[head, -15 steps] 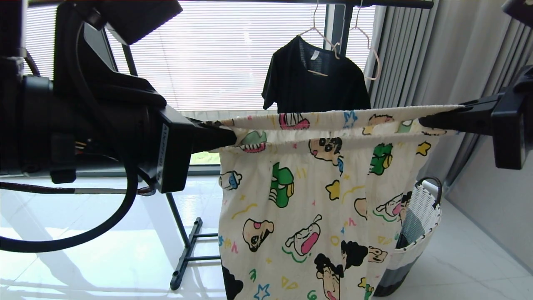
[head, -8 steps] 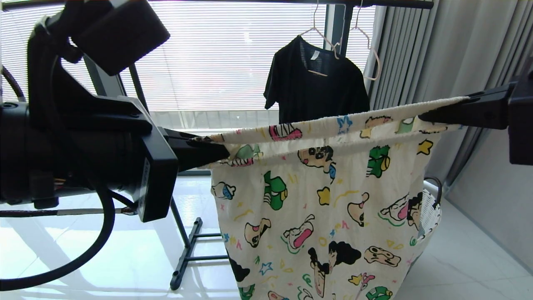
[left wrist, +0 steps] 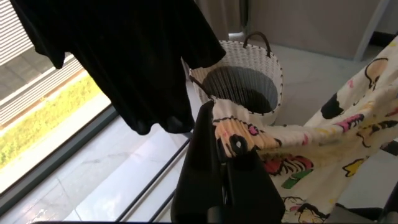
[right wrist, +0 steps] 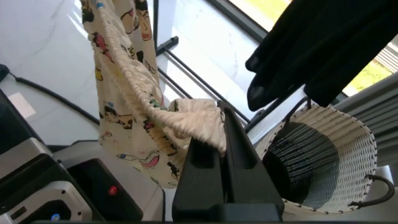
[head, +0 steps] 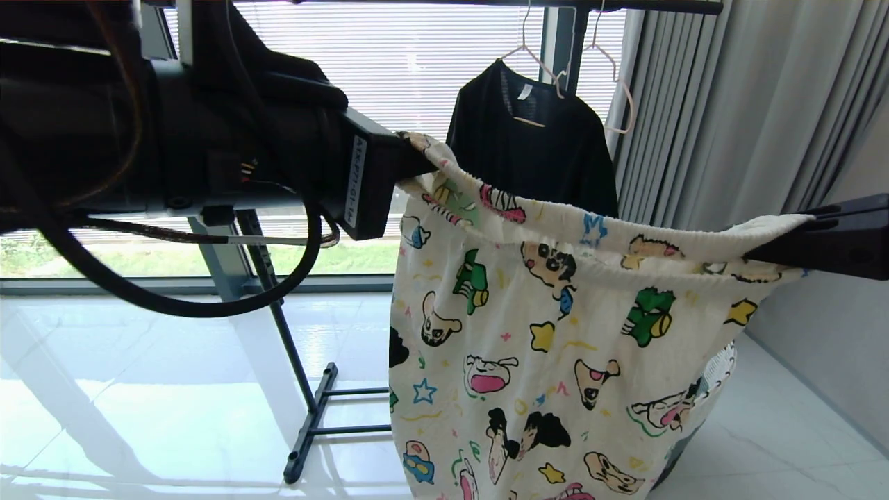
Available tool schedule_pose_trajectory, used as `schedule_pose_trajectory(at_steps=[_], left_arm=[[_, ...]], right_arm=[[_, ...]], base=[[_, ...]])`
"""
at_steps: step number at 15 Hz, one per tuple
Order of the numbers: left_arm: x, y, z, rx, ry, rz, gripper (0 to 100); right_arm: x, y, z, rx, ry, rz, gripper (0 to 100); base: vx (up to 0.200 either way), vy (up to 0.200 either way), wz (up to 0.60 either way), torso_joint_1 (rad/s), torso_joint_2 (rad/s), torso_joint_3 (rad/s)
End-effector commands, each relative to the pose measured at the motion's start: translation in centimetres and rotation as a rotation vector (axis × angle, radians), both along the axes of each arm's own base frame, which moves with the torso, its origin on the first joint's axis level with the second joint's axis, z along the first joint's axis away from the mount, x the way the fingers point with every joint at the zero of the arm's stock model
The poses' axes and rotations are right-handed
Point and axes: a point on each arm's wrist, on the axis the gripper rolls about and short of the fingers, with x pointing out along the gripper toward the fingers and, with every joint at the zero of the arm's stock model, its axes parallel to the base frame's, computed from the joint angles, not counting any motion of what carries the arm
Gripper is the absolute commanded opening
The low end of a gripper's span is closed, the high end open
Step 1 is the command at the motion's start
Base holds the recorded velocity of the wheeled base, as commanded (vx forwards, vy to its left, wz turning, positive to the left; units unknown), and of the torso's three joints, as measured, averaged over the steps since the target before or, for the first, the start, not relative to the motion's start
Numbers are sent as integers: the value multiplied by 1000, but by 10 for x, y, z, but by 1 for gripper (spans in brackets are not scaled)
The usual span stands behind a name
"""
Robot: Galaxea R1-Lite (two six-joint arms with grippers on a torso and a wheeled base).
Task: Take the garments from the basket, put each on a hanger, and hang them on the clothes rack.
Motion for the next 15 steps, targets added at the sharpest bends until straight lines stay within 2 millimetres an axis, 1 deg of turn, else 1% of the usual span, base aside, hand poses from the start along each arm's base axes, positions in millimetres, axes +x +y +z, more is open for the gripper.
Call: schedule_pose_trajectory(at_steps=[1,3,4,6,8,10,11,13,15], left_arm=[[16,-14,-4,12,14,0,0],[14,-13,-5,13,17,2,0],[9,-8,-3,8,18,1,0],[-12,5,-9,9,71,-4,0],[-35,9,-16,-30,146,-29,0],[-72,10,-37,-24,237,-85,0],[-87,9,-47,-4,261,-106,0],[-105,5,-54,9,282,-144,0],[-109,3,-54,9,281,-147,0]], right_arm=[[-5,2,-1,-2,2,35,0],[-5,3,-2,-4,5,34,0],[-5,2,-2,0,4,32,0],[2,-2,0,18,12,-30,0],[15,-1,1,37,0,-84,0],[34,12,5,95,-43,-122,0],[40,19,7,106,-52,-121,0],[49,29,11,112,-57,-119,0],[53,35,16,123,-65,-119,0]], base=[[0,0,0,0,0,0],[0,0,0,0,0,0],[0,0,0,0,0,0],[0,0,0,0,0,0],[0,0,0,0,0,0],[0,0,0,0,0,0],[0,0,0,0,0,0],[0,0,0,0,0,0],[0,0,0,0,0,0]])
